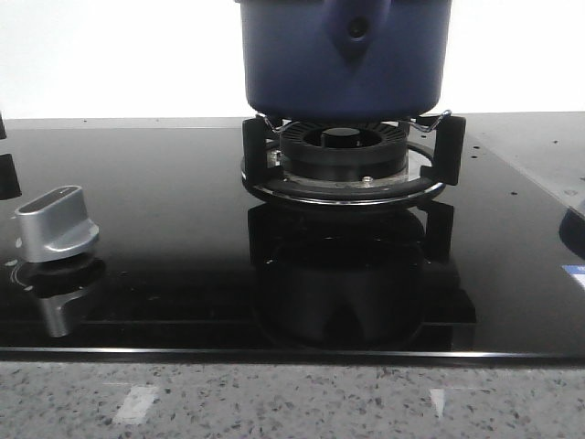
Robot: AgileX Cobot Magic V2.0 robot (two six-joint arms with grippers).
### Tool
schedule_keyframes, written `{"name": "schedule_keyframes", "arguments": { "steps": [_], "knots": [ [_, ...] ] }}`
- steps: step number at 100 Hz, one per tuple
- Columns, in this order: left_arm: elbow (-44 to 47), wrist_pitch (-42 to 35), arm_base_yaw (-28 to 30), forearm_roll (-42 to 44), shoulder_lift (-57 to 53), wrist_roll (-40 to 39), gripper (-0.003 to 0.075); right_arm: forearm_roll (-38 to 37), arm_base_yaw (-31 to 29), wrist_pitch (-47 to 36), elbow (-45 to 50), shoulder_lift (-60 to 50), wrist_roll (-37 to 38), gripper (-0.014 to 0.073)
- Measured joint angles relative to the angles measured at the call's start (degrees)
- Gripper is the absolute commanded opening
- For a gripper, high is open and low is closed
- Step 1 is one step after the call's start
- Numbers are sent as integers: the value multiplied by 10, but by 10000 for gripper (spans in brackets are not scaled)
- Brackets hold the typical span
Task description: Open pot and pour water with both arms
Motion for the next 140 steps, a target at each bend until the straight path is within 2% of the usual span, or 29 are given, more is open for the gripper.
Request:
{"name": "schedule_keyframes", "arguments": {
  "steps": [47,85,108,116,126,140],
  "knots": [
    [0,0,0,-18,0,0,-20,3,0,-19,0,0,0,-46],
    [0,-2,0,-242,0,0,-20,92,0,-71,0,0,0,-46],
    [0,-3,0,-376,0,-1,-20,242,0,-79,0,0,0,-46],
    [-6,17,0,-388,0,-1,-20,263,0,-54,-9,0,0,-46],
    [-44,70,0,-379,0,10,-20,249,0,17,-54,0,0,-46],
    [-150,141,0,-362,25,112,-20,174,0,123,-160,21,0,-46]
  ]
}}
